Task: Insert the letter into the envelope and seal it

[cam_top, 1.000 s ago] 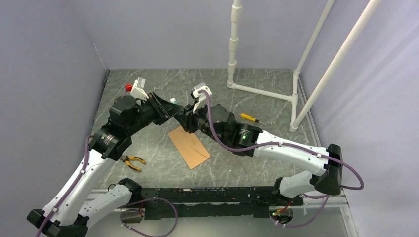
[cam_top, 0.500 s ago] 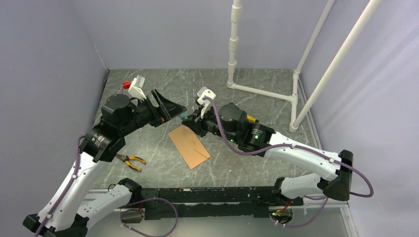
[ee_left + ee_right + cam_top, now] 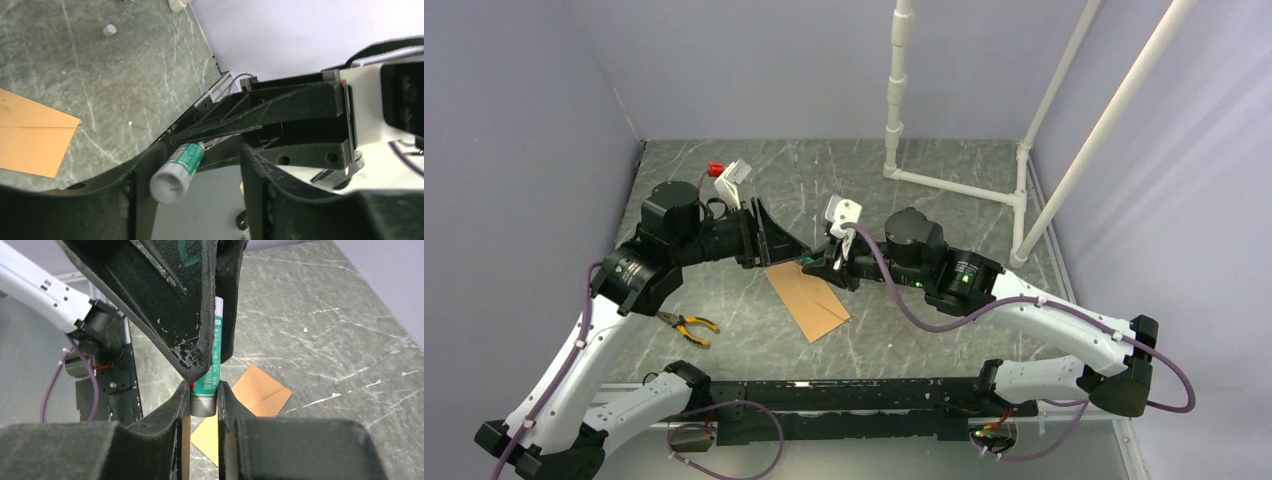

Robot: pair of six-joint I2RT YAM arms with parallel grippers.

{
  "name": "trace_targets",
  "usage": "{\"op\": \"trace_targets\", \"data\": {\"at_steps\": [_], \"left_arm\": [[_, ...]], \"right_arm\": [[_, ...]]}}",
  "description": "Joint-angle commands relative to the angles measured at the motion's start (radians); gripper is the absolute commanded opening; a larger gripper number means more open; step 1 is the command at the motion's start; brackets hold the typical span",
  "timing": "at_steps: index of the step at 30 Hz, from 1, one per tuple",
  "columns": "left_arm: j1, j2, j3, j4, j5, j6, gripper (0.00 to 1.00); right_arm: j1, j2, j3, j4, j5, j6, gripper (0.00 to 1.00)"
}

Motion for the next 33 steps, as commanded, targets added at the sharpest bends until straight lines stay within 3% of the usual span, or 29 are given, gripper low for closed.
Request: {"op": "trace_targets", "data": {"at_steps": [1, 8, 10, 13, 14, 16, 19, 22, 27, 31, 33], "left_arm": [[-0.001, -0.041, -0.03, 0.02, 0.124, 0.051, 0.53], [-0.001, -0.06, -0.138, 0.101, 0.244, -0.012, 0.45], [-0.001, -0.057, -0.141, 0.098, 0.252, -0.009, 0.37], [-0.001, -0.056, -0.14, 0.104, 0.257, -0.003, 0.16], [-0.001, -0.057, -0.138, 0.1, 0.242, -0.002, 0.14], [-0.001, -0.062, -0.141, 0.109, 0.226, -0.004, 0.17], [-0.001, -0.065, -0.152, 0.148, 0.235, -0.022, 0.38], [-0.001, -0.062, -0.151, 0.156, 0.236, -0.029, 0.45], [0.0, -0.06, -0.159, 0.182, 0.254, -0.047, 0.41], [-0.001, -0.073, -0.185, 0.227, 0.284, -0.063, 0.19], [0.0, -0.075, -0.19, 0.225, 0.294, -0.062, 0.22]], "right_arm": [[-0.008, -0.021, 0.017, -0.066, -0.083, -0.066, 0.0], [-0.01, -0.051, 0.002, -0.099, -0.118, -0.088, 0.0], [-0.011, -0.055, -0.001, -0.104, -0.124, -0.095, 0.0], [-0.015, -0.055, 0.009, -0.121, -0.124, -0.084, 0.0], [-0.023, -0.052, 0.018, -0.132, -0.152, -0.073, 0.0], [-0.038, -0.041, 0.045, -0.166, -0.229, -0.067, 0.0], [-0.042, -0.045, 0.043, -0.174, -0.247, -0.066, 0.0], [-0.046, -0.058, 0.03, -0.17, -0.255, -0.066, 0.0], [-0.052, -0.072, 0.018, -0.168, -0.273, -0.071, 0.0], [-0.053, -0.065, 0.016, -0.166, -0.276, -0.07, 0.0], [-0.054, -0.064, 0.014, -0.161, -0.272, -0.067, 0.0]]}}
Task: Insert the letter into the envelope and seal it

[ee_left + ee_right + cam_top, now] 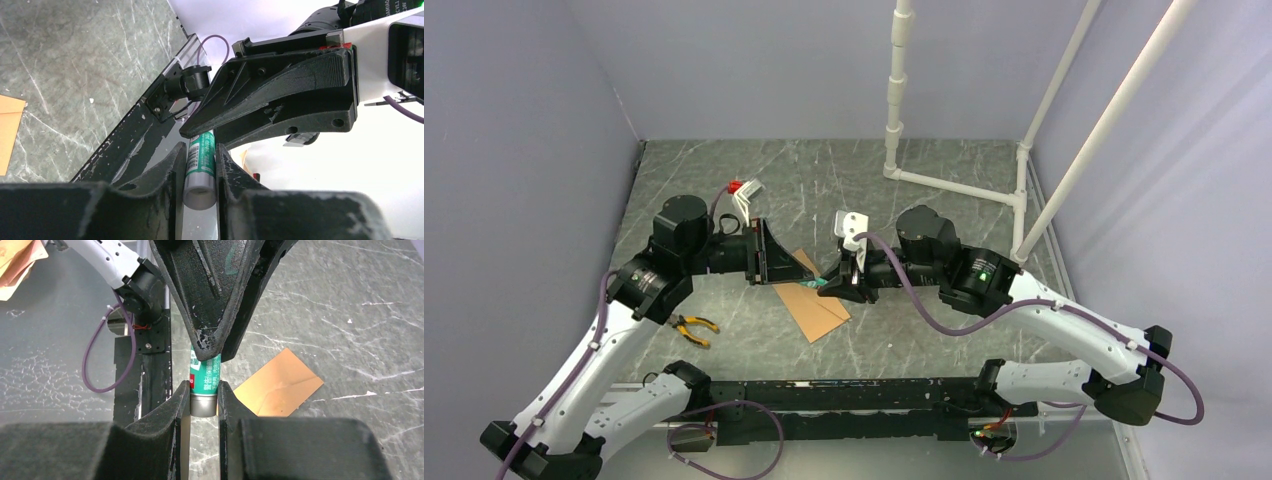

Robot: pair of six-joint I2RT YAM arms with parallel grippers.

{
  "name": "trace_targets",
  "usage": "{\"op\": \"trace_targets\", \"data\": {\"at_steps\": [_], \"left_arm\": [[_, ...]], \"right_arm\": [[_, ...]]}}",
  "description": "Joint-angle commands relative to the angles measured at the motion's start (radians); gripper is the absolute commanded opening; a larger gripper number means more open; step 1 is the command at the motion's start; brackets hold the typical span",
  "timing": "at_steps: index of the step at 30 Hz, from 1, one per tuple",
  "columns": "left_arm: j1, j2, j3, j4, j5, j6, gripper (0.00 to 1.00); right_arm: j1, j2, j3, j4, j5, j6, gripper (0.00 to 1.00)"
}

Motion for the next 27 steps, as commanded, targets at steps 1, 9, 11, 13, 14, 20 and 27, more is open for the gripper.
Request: {"op": "trace_targets", "data": {"at_steps": [1, 9, 11, 13, 14, 20, 27], "left_arm": [[-0.001, -0.022, -0.011, 0.067, 0.065, -0.011, 0.29], [-0.001, -0.012, 0.009, -0.001, 0.09, 0.046, 0.41], [-0.001, -0.008, 0.033, -0.047, 0.076, 0.085, 0.36], [-0.001, -0.005, 0.042, -0.056, 0.089, 0.095, 0.34], [-0.001, -0.005, 0.043, -0.055, 0.091, 0.096, 0.34], [-0.001, -0.006, 0.04, -0.039, 0.084, 0.094, 0.09], [-0.001, -0.03, 0.032, -0.101, -0.154, 0.124, 0.02]], "right_arm": [[-0.005, -0.011, 0.003, 0.031, -0.02, 0.002, 0.0], [-0.008, -0.003, 0.015, 0.025, -0.017, 0.002, 0.0], [-0.008, 0.001, 0.019, 0.023, -0.023, 0.006, 0.0], [-0.008, 0.007, 0.023, 0.022, -0.028, 0.009, 0.0], [-0.008, 0.011, 0.025, 0.02, -0.029, 0.009, 0.0], [-0.008, 0.02, 0.035, 0.012, -0.045, 0.01, 0.0], [-0.025, 0.025, 0.008, 0.006, 0.093, 0.098, 0.72]]}}
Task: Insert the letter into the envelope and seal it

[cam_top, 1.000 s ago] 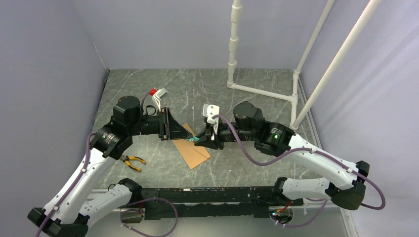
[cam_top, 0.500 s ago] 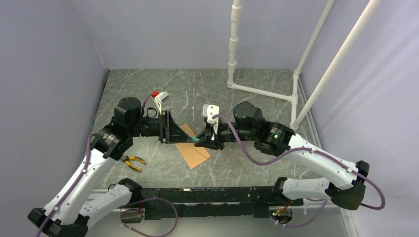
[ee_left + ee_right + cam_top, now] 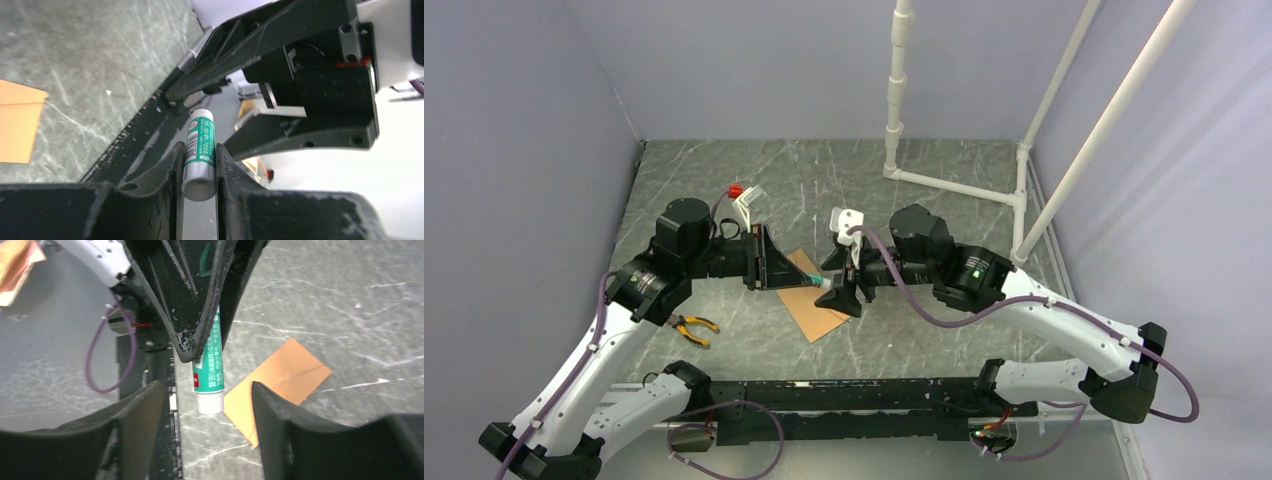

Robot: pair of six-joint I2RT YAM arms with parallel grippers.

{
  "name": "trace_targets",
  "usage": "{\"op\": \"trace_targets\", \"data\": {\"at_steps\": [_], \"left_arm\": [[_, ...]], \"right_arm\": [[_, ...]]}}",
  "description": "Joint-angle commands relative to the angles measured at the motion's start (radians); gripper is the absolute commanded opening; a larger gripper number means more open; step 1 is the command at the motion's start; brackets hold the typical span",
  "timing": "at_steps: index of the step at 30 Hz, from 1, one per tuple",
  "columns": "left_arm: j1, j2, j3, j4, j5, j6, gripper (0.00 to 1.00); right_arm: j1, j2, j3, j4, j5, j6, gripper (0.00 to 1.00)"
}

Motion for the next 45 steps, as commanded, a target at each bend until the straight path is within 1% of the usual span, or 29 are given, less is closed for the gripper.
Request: {"op": "trace_targets", "data": {"at_steps": [1, 3, 4, 6, 8, 10, 14, 17, 21, 24, 26, 29, 31, 35, 37, 42, 45], "left_arm": [[-0.001, -0.028, 0.04, -0.08, -0.25, 0.056, 0.03], [-0.002, -0.04, 0.041, -0.163, -0.433, 0.073, 0.02], [-0.002, -0.046, 0.035, -0.2, -0.562, 0.068, 0.02], [-0.002, -0.057, 0.016, -0.267, -0.741, 0.046, 0.02], [-0.002, -0.063, -0.01, -0.315, -0.867, 0.019, 0.02], [-0.001, -0.062, -0.037, -0.327, -0.924, 0.009, 0.03], [-0.002, -0.049, -0.068, -0.308, -0.916, 0.008, 0.03], [-0.002, -0.042, -0.075, -0.293, -0.911, 0.017, 0.02], [-0.001, -0.028, -0.078, -0.277, -0.897, 0.026, 0.02], [-0.002, -0.013, -0.081, -0.259, -0.849, 0.041, 0.02], [-0.001, -0.001, -0.08, -0.255, -0.841, 0.046, 0.03], [-0.002, 0.016, -0.078, -0.255, -0.817, 0.052, 0.02], [-0.002, 0.018, -0.077, -0.254, -0.808, 0.058, 0.02], [-0.002, 0.028, -0.076, -0.239, -0.766, 0.073, 0.02], [-0.002, 0.038, -0.072, -0.241, -0.741, 0.078, 0.03], [-0.001, 0.05, -0.074, -0.239, -0.72, 0.086, 0.02], [-0.001, 0.054, -0.072, -0.235, -0.707, 0.093, 0.02]], "right_arm": [[-0.029, -0.001, -0.008, 0.02, 0.134, 0.086, 0.78], [-0.059, -0.011, -0.048, 0.038, 0.202, 0.148, 0.83], [-0.085, -0.018, -0.082, 0.051, 0.239, 0.18, 0.84], [-0.128, -0.034, -0.131, 0.069, 0.309, 0.25, 0.85], [-0.175, -0.041, -0.174, 0.071, 0.382, 0.32, 0.85], [-0.219, -0.025, -0.198, 0.042, 0.489, 0.391, 0.84], [-0.312, 0.085, -0.183, -0.121, 0.731, 0.537, 0.8], [-0.373, 0.182, -0.174, -0.217, 0.854, 0.604, 0.76], [-0.447, 0.27, -0.195, -0.176, 0.844, 0.603, 0.74], [-0.493, 0.355, -0.191, -0.154, 0.87, 0.587, 0.72], [-0.525, 0.398, -0.197, -0.108, 0.835, 0.566, 0.67], [-0.551, 0.45, -0.206, -0.027, 0.719, 0.509, 0.61], [-0.556, 0.484, -0.194, -0.009, 0.675, 0.489, 0.6], [-0.576, 0.537, -0.167, -0.003, 0.665, 0.495, 0.61], [-0.59, 0.562, -0.155, -0.011, 0.662, 0.501, 0.59], [-0.609, 0.614, -0.145, -0.022, 0.63, 0.492, 0.44], [-0.611, 0.619, -0.152, -0.02, 0.602, 0.49, 0.29]]}}
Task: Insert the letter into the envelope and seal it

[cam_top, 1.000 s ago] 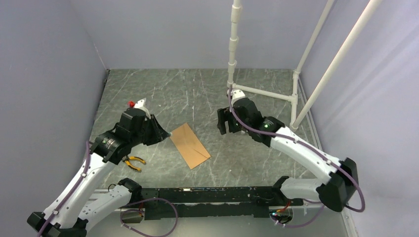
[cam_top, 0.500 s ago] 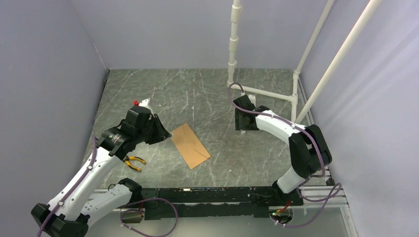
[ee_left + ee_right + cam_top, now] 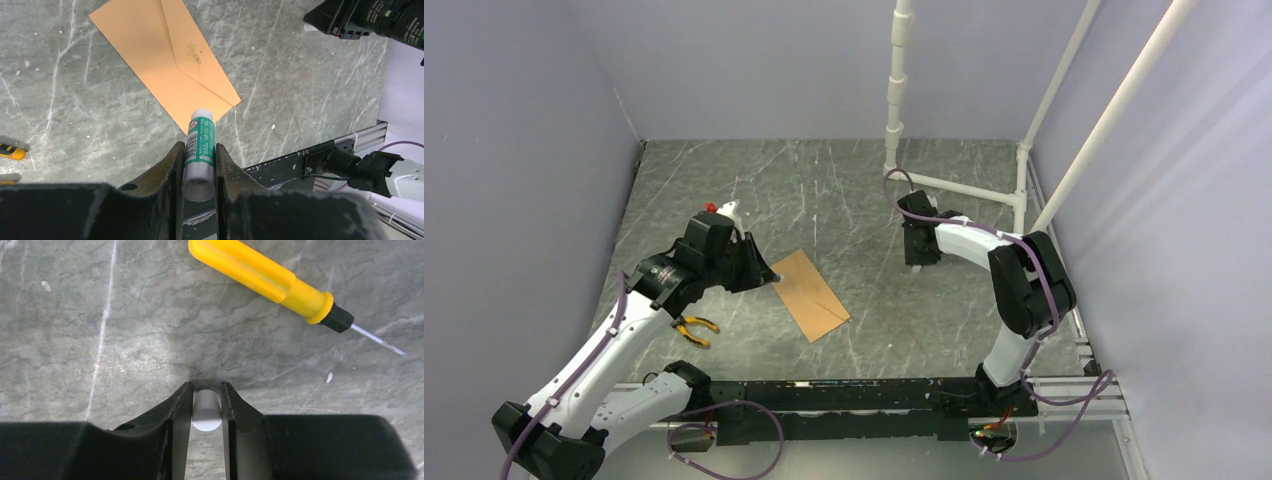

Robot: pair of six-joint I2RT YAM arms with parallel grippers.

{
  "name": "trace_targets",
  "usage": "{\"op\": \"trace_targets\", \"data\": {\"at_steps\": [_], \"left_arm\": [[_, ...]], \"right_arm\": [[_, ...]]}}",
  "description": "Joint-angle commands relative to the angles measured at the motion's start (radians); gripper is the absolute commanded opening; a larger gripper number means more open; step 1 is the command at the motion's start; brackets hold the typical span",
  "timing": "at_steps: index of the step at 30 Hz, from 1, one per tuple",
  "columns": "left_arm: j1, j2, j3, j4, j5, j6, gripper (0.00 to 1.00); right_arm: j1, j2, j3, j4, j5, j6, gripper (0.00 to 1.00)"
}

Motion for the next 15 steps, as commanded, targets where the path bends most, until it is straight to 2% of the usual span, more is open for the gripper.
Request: {"op": "trace_targets", "data": {"at_steps": [1, 4, 8, 15], "left_arm": [[0.0, 0.003, 0.01, 0.038, 0.04, 0.025, 0.02], [0.0, 0.008, 0.011, 0.044, 0.055, 0.029, 0.02], [-0.001, 0.009, 0.009, 0.044, 0.066, 0.026, 0.02], [0.0, 0.004, 0.0, 0.045, 0.066, 0.021, 0.02]], "right_arm": [[-0.005, 0.014, 0.021, 0.011, -0.044, -0.011, 0.26], [-0.006, 0.009, 0.028, -0.01, -0.042, -0.007, 0.25], [-0.006, -0.004, 0.042, -0.041, -0.026, -0.01, 0.42], [-0.006, -0.024, 0.043, -0.088, -0.031, -0.027, 0.42]]}}
